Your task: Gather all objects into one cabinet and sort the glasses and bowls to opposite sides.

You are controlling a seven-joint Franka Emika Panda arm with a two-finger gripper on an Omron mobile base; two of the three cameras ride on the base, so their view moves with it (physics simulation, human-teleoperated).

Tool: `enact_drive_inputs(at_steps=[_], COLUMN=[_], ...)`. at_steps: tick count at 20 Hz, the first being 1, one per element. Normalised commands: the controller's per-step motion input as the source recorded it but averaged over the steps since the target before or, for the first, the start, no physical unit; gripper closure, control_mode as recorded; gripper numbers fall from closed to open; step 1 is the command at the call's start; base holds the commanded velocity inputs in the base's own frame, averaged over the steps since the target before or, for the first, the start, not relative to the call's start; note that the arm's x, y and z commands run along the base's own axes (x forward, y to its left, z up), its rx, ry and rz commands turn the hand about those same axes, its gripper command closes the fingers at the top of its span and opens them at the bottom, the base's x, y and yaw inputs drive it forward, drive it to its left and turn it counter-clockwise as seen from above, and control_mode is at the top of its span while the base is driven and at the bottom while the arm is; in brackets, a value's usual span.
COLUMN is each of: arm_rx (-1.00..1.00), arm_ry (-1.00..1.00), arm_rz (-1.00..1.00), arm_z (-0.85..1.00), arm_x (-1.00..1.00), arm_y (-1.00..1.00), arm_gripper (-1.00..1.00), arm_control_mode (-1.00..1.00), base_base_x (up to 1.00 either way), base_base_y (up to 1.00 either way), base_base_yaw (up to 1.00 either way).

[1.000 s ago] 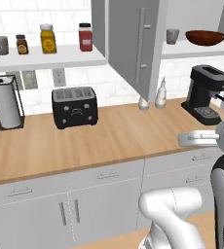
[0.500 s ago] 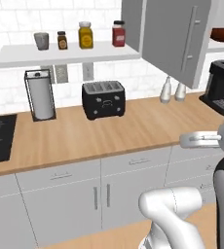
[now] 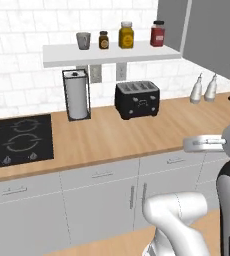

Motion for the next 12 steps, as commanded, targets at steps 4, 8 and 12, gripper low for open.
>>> enact_drive_inputs(at_steps=[4,8,12], arm_rx=[0.0,0.0,0.0], arm_ry=[0.0,0.0,0.0], arm_rz=[0.0,0.0,0.0], arm_z=[0.0,0.0,0.0], arm_x=[0.0,0.0,0.0], arm_y=[0.0,0.0,0.0], arm_gripper=[-1.0,-1.0,-1.0], arm_control_mode=[1.0,1.0,1.0], base_base_x=[0.34,0.47,0.5], base_base_y=[0.6,0.5,0.44], base_base_yaw=[0.01,0.07,0.15])
